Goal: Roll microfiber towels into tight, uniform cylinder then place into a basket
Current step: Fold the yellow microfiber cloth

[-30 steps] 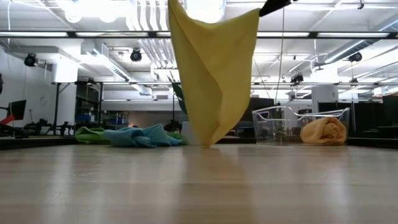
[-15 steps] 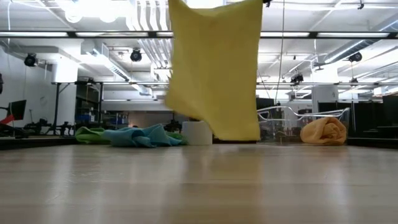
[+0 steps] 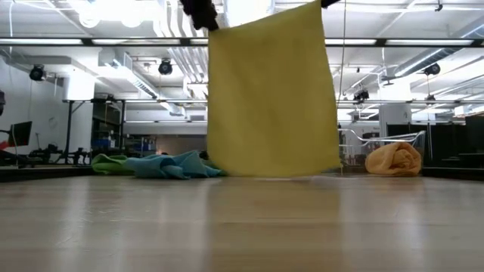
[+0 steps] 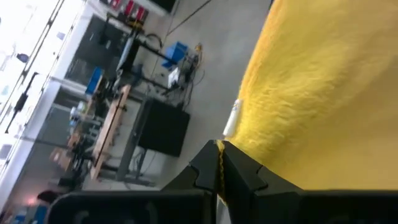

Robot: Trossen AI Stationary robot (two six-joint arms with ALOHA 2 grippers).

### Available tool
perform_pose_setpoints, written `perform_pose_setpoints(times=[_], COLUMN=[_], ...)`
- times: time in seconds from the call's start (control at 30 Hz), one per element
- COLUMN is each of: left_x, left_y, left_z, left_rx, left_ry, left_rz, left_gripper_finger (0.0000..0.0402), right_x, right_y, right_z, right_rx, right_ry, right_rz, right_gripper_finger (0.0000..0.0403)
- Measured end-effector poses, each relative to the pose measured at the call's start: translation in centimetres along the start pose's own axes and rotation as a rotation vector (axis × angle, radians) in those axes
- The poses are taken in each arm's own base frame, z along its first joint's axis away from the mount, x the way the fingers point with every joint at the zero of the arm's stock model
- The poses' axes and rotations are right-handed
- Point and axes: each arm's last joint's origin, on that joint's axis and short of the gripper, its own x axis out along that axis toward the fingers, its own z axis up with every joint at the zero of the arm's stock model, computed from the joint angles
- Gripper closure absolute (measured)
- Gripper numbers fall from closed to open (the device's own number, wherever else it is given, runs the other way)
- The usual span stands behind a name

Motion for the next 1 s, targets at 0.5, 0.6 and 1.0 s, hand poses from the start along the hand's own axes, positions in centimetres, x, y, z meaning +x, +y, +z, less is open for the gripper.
perform_pose_setpoints(times=[0.5, 0.6, 1.0], left_x=[0.7, 0.2, -6.7], left_y=[0.4, -2.2, -11.9], left_z=[-1.2, -1.3, -2.4], left_rx=[-0.011, -0.009, -0.168], left_ry=[0.007, -0.006, -0.118], left_rz=[0.047, -0.014, -0.272], left_gripper_finger=[0.0402, 0.0402, 0.0402], right_x=[0.8, 0.5, -2.6], right_y=[-0.9, 0.2, 7.2], right_z=[-0.9, -1.6, -4.5], right_rx=[-0.028, -0.026, 0.055], right_ry=[0.070, 0.107, 0.177], right_rz=[0.000, 0.058, 0.302], right_gripper_finger=[0.0395, 0.0395, 0.0395])
